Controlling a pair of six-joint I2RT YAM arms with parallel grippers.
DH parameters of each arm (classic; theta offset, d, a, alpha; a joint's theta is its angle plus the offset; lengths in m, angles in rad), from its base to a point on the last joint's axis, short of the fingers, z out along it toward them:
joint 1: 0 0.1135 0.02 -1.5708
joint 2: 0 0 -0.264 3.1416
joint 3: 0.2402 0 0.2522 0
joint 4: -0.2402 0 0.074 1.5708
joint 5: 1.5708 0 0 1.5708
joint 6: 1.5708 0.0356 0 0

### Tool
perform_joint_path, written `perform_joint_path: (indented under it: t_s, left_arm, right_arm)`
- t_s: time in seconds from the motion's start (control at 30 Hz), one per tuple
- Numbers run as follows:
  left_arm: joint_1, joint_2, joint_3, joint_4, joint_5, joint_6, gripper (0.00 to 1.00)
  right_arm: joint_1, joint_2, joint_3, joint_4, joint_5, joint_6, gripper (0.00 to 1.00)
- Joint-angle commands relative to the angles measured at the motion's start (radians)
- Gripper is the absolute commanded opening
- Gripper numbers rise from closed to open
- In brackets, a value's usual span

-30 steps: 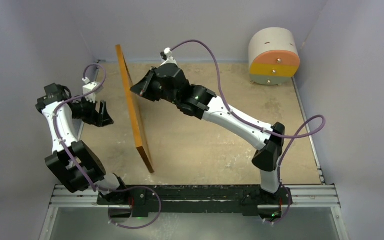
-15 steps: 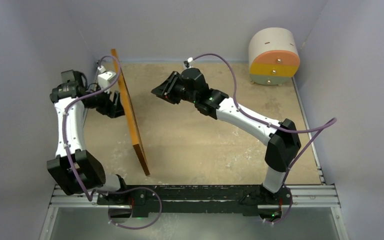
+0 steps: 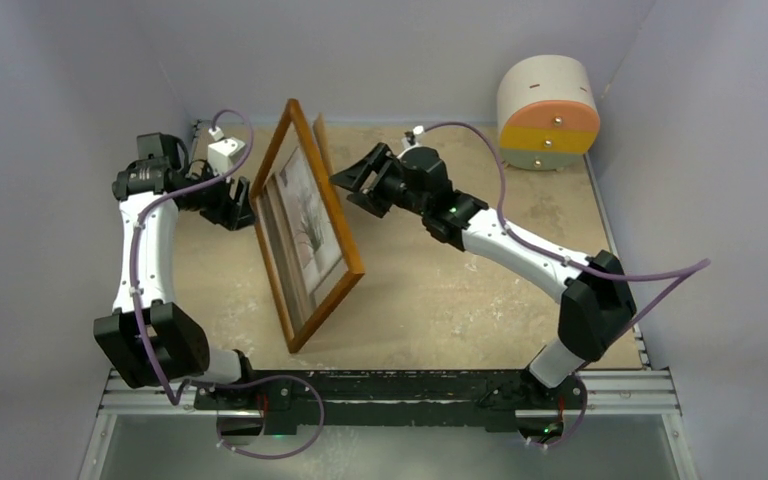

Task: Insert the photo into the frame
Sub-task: Turn over the photo frame at the center of the board.

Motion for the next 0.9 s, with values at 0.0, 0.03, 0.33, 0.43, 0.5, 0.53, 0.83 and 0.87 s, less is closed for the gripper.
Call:
perform_joint_path:
  t_s: [0.0, 0.03, 0.33, 0.43, 0.5, 0.53, 0.83, 0.87]
  left_arm:
    - [-0.005, -0.006, -0.137, 0.057, -0.105, 0.048, 0.6]
    - [-0.005, -0.01, -0.178, 0.092, -0.143, 0.055, 0.6]
    - [0.036, 0.097, -0.453, 0.383, -0.434, 0.102, 0.56]
    - [0.072, 0.13, -0.483, 0.417, -0.437, 0.131, 0.55]
    - [0.103, 0.147, -0.482, 0.409, -0.408, 0.153, 0.55]
    - [0.112, 0.153, -0.483, 0.406, -0.401, 0.163, 0.55]
    - [0.153, 0.148, -0.428, 0.282, -0.267, 0.245, 0.54]
    - [0.153, 0.144, -0.418, 0.27, -0.255, 0.251, 0.54]
  right_arm:
    - [-0.041, -0.11, -0.117, 0.142, -0.018, 0.072, 0.7]
    - [-0.052, -0.125, -0.154, 0.168, -0.025, 0.094, 0.7]
    - [-0.094, -0.137, -0.375, 0.324, -0.071, 0.214, 0.7]
    - [-0.104, -0.131, -0.455, 0.382, -0.074, 0.24, 0.69]
    - [-0.111, -0.118, -0.505, 0.417, -0.078, 0.254, 0.67]
    - [-0.112, -0.11, -0.528, 0.441, -0.079, 0.26, 0.66]
    - [-0.118, -0.056, -0.579, 0.337, -0.018, 0.124, 0.64]
    - [-0.118, -0.052, -0.561, 0.293, -0.009, 0.091, 0.64]
